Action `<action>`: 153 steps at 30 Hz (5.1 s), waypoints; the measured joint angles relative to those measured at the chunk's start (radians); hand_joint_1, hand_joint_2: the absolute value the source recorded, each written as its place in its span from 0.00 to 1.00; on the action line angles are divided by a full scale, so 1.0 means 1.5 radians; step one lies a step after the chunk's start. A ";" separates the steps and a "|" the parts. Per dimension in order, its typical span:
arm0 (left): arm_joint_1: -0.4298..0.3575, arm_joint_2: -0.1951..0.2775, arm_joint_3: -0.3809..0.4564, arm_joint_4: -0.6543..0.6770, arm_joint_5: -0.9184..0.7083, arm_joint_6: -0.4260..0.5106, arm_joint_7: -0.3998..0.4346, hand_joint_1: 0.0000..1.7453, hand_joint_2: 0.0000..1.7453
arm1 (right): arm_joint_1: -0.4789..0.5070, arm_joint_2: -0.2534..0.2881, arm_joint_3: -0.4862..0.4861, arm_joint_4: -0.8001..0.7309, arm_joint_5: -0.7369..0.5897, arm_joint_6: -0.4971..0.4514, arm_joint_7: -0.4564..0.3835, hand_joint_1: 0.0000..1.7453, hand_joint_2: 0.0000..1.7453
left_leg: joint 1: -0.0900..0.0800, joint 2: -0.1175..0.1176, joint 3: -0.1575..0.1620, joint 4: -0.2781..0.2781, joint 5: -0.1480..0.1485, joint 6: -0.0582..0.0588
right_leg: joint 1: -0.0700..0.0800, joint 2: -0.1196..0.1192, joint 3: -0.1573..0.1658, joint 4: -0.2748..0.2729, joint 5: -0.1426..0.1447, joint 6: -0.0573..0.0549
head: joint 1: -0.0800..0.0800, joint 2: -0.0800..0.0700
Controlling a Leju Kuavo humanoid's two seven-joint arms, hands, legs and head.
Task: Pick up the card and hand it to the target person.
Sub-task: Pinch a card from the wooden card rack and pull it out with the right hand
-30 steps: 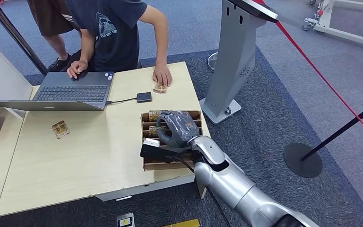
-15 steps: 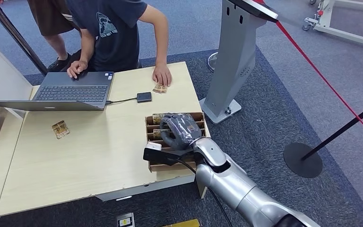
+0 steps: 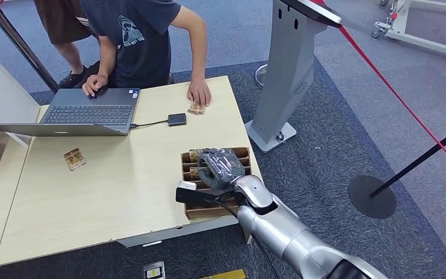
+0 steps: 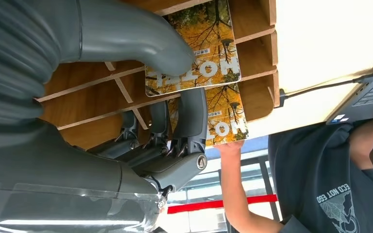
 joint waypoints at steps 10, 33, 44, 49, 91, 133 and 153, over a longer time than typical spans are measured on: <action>0.000 0.001 0.000 0.000 0.003 0.002 0.000 0.00 0.00 | -0.009 0.015 0.000 0.017 -0.010 -0.025 -0.021 0.16 1.00 | 0.000 0.000 0.000 0.000 0.000 0.000 | 0.000 0.000 0.000 0.000 0.000 0.000 | 0.000 0.000; 0.000 0.001 0.002 0.000 0.013 0.010 0.000 0.00 0.00 | -0.013 0.023 0.007 -0.003 -0.016 -0.050 0.004 0.71 1.00 | 0.000 0.000 0.000 0.000 0.000 0.000 | 0.000 0.000 0.000 0.000 0.000 0.000 | 0.000 0.000; 0.000 0.001 0.002 0.000 0.013 0.009 0.000 0.00 0.00 | -0.014 0.023 0.015 -0.003 -0.012 -0.053 0.015 0.59 1.00 | 0.000 0.000 0.000 0.000 0.000 0.000 | 0.000 0.000 0.000 0.000 0.000 0.000 | 0.000 0.000; 0.000 0.001 0.002 0.000 0.013 0.009 0.001 0.00 0.00 | -0.014 0.023 0.018 -0.003 -0.012 -0.053 0.014 0.51 1.00 | 0.000 0.000 0.000 0.000 0.000 0.000 | 0.000 0.000 0.000 0.000 0.000 0.000 | 0.000 0.000; 0.000 0.001 0.002 0.000 0.022 0.023 0.010 0.00 0.00 | -0.026 0.027 0.048 0.055 -0.045 -0.051 0.016 0.61 1.00 | 0.000 0.000 0.000 0.000 0.000 0.000 | 0.000 0.000 0.000 0.000 0.000 0.000 | 0.000 0.000; 0.000 0.001 0.002 0.000 0.033 0.022 0.009 0.00 0.00 | -0.046 0.039 0.047 0.101 -0.051 -0.054 0.009 0.51 1.00 | 0.000 0.000 0.002 0.000 0.000 0.000 | 0.000 0.000 0.002 0.000 0.000 0.000 | 0.000 0.000; 0.000 0.001 0.002 0.000 0.035 0.024 0.009 0.00 0.00 | -0.054 0.041 0.048 0.106 -0.048 -0.046 0.013 0.95 1.00 | 0.000 0.000 0.002 0.000 0.000 0.000 | 0.000 0.000 0.002 0.000 0.000 0.000 | 0.000 0.000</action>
